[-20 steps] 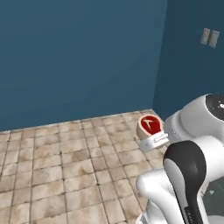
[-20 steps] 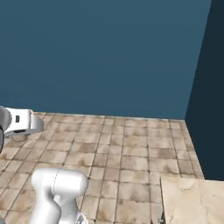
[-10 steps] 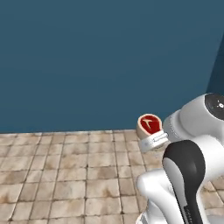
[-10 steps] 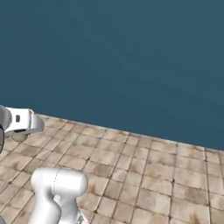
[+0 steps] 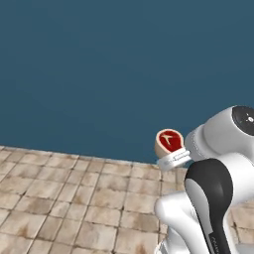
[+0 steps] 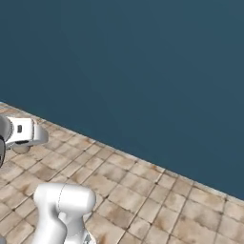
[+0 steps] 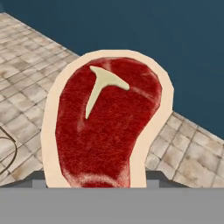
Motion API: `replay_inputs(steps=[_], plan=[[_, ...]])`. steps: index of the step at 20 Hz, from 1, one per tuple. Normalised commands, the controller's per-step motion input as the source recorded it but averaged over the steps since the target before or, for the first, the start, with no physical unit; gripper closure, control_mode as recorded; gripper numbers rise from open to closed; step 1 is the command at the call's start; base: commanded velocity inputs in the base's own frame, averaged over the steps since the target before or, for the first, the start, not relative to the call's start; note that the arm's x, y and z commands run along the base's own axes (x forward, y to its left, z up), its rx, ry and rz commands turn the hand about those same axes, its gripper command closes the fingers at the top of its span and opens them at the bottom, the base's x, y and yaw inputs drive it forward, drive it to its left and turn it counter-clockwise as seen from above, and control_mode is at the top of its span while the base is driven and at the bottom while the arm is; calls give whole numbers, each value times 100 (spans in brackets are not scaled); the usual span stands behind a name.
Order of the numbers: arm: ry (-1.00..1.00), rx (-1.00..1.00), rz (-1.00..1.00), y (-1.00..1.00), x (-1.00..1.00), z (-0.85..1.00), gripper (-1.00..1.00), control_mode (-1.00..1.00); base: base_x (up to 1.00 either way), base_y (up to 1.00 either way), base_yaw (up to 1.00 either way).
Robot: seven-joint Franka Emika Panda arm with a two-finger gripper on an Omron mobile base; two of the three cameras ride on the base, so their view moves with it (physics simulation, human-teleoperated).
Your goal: Gather the lemon wedge and squash from the fridge and place them on a tray on the dining counter. Then gather the chicken drumstick and steak from the fridge and place them on the other tray.
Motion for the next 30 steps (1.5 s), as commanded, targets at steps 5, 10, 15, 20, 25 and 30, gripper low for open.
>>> replay_inputs(steps=[5, 10, 15, 20, 25, 30], plan=[[0, 0, 0, 0, 0, 0, 100, 100, 93, 3, 42], [0, 0, 0, 0, 0, 0, 100, 100, 93, 1, 43], [0, 0, 0, 0, 0, 0, 100, 100, 94, 0, 43], [0, 0, 0, 0, 0, 0, 100, 100, 93, 0, 43], [0, 0, 0, 0, 0, 0, 100, 100, 89, 0, 44], [0, 0, 0, 0, 0, 0, 100, 100, 91, 0, 43]])
